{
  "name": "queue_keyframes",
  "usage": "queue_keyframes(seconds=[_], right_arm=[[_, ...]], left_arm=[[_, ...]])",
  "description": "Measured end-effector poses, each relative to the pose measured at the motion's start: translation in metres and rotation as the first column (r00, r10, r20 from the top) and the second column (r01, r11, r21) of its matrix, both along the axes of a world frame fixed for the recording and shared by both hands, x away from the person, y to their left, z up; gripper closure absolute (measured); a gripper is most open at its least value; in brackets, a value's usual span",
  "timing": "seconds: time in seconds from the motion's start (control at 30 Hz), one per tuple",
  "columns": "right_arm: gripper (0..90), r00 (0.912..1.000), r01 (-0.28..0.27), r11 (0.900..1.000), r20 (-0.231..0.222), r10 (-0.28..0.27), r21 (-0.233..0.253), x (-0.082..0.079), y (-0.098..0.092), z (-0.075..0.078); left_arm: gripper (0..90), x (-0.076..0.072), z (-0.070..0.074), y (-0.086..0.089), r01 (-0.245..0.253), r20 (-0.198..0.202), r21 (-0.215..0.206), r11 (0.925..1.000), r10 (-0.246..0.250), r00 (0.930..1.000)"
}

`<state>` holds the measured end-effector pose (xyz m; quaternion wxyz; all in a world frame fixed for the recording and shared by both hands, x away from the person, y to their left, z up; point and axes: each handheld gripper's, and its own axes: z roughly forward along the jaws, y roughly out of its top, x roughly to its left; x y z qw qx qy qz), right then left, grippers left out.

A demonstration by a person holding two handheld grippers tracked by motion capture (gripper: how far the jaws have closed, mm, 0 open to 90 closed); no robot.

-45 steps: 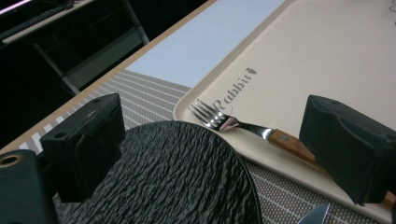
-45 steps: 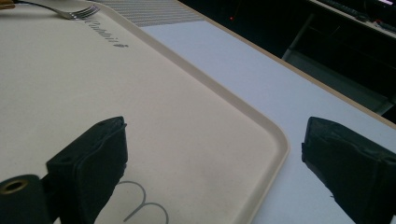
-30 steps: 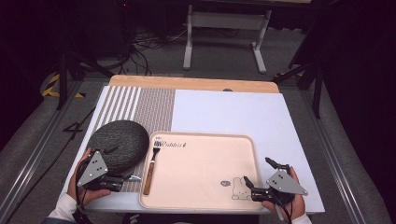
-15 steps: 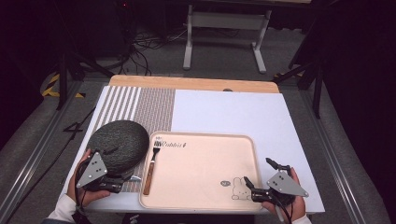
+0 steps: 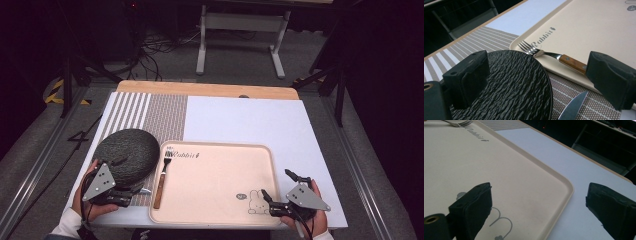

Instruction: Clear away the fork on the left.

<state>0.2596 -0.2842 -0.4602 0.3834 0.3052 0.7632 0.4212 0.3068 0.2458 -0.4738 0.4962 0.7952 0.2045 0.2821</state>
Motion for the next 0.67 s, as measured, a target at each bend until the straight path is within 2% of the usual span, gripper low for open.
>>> queue_keyframes(seconds=[0.67], right_arm=[[7.6, 0.9999, 0.015, 1.0, 0.007, -0.015, -0.004, 0.0032, -0.0013, -0.0011]], left_arm=[[5.9, 0.0003, 0.0002, -0.0018, 0.004, -0.005, -0.006, 1.0, -0.004, 1.0]])
